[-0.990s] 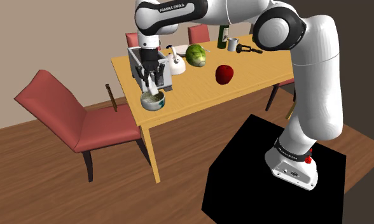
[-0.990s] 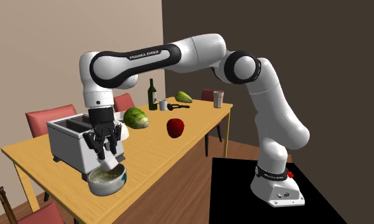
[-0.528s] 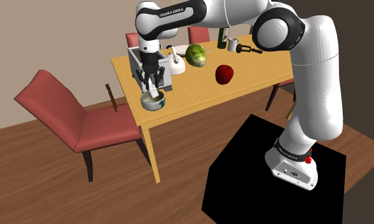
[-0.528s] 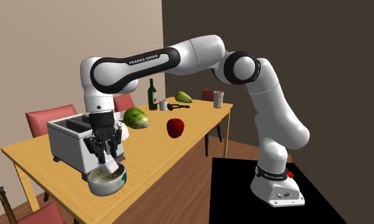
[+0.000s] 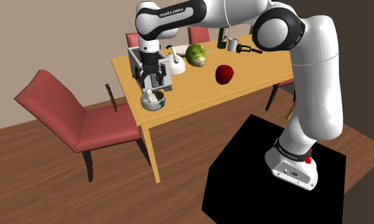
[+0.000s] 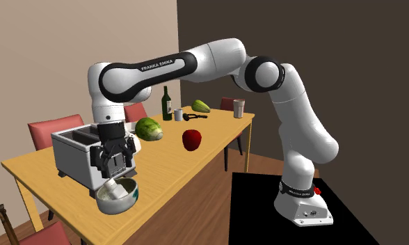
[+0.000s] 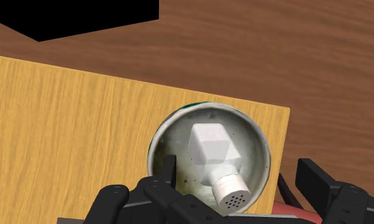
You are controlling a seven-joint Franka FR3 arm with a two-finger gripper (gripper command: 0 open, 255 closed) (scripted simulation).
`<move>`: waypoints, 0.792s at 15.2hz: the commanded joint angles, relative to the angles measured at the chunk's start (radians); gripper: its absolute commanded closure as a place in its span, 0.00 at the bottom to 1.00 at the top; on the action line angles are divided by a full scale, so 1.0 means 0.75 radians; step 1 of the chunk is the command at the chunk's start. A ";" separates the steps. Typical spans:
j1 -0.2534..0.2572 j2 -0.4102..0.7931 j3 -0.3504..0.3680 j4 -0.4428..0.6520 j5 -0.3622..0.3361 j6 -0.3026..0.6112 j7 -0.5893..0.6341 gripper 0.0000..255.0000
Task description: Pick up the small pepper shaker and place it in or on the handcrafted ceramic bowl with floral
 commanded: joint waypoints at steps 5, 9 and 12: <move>-0.020 0.015 -0.006 0.188 -0.006 -0.175 0.012 0.00; -0.020 0.015 -0.005 0.188 -0.006 -0.174 0.012 0.00; -0.020 0.015 -0.005 0.188 -0.006 -0.175 0.012 0.00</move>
